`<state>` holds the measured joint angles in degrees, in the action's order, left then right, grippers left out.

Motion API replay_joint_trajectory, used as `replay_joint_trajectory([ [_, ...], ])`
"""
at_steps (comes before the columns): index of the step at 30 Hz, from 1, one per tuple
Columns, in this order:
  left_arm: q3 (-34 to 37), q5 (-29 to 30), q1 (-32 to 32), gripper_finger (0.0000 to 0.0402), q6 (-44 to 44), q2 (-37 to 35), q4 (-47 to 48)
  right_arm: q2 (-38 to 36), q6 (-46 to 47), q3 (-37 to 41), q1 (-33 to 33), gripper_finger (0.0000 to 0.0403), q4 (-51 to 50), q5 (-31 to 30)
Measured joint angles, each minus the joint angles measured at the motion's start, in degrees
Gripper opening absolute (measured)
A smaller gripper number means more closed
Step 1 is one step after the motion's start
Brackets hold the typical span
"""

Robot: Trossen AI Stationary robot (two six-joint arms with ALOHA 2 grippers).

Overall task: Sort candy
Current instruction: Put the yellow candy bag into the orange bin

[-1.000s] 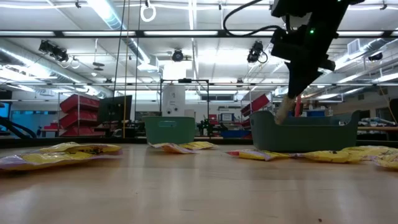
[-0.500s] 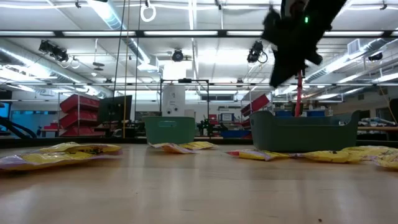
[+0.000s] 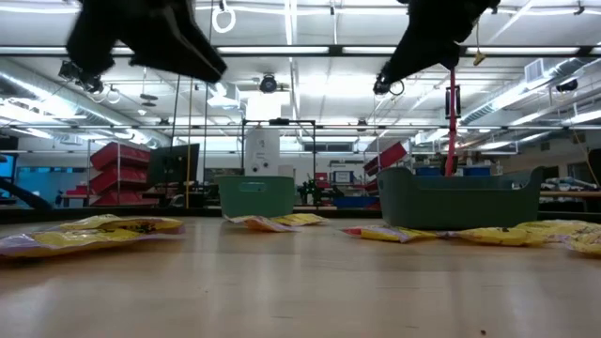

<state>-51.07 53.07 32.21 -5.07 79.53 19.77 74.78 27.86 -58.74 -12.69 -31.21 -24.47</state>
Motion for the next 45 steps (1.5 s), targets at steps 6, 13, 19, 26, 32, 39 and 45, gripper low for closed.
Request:
replay_joint_trajectory([
  [6, 0.0, -13.33, -8.77, 0.0121, -6.33, 0.0, -0.19, 0.0, 0.01, 0.0, -0.14, 0.0064, -1.47, 6.64],
  [13, 0.0, -39.87, -13.29, 0.0109, -6.12, 0.0, -3.12, 0.0, 5.8, 0.0, -3.91, 0.0063, -3.44, 14.96],
  [19, 0.0, -44.74, -12.96, 0.0107, -6.13, -0.02, -7.15, 0.02, 19.53, -0.02, -8.4, 0.006, -8.47, 16.55],
  [26, 0.0, -40.04, -13.61, 0.0107, -8.27, -0.02, -3.68, 0.52, 24.23, -0.02, -8.33, 0.0046, -7.0, 13.94],
  [32, 0.0, -38.69, -15.72, 0.0107, -9.95, -0.02, -3.72, 1.02, 6.88, -0.08, -3.47, 0.0024, 4.25, 13.36],
  [39, 3.73, -38.73, -16.14, 0.0107, -9.64, -0.02, -5.72, 1.03, 14.91, -0.07, -4.44, 0.0001, -10.68, 16.05],
  [45, 8.96, -38.72, -16.71, 0.0107, -9.69, -0.02, -13.94, 1.03, 27.31, -0.07, -6.49, 0.0002, -20.14, 20.05],
])
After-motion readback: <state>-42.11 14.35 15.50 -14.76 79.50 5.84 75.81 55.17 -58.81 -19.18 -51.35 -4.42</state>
